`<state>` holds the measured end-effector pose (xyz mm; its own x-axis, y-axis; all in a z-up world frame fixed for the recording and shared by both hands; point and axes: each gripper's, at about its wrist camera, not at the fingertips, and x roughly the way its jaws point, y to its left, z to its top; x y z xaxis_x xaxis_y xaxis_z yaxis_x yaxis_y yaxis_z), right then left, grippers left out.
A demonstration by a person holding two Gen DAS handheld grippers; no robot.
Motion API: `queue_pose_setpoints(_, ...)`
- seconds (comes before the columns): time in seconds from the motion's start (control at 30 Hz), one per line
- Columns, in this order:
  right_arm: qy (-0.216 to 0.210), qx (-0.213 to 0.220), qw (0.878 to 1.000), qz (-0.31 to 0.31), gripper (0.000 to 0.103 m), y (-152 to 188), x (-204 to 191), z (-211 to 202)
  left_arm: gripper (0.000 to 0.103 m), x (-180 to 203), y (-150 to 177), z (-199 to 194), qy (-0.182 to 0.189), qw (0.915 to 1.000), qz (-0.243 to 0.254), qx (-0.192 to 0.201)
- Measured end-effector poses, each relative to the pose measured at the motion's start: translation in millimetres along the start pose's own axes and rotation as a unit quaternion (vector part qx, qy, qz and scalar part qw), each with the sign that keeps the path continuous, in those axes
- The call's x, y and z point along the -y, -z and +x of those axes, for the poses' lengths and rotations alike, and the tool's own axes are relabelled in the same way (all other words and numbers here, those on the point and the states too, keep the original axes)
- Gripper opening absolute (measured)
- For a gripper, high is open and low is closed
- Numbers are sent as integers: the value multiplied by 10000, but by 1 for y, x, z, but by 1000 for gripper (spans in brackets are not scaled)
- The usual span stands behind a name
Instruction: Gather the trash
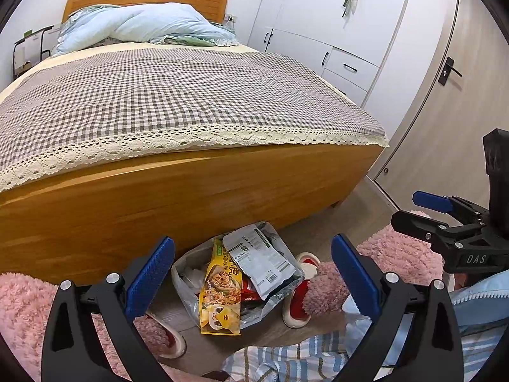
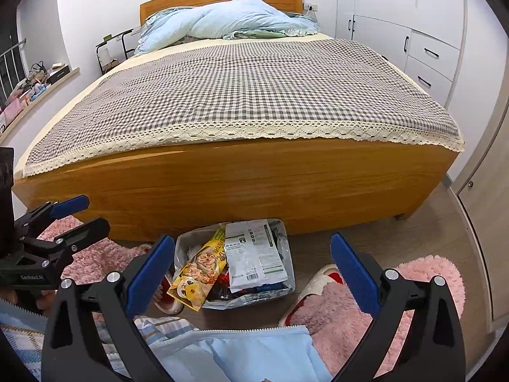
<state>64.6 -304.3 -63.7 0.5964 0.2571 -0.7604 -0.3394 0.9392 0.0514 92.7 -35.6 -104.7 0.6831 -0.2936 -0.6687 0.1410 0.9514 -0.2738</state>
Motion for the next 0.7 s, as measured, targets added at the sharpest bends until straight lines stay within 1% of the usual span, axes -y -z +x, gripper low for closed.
queue_pose_setpoints(0.47,-4,-6,10000,-2,94,0,1,1,95,0,3,3,22,10000,-45,-20)
queue_pose_setpoints(0.7,-2,-8,10000,-2,94,0,1,1,95,5,3,3,24,10000,50,-16)
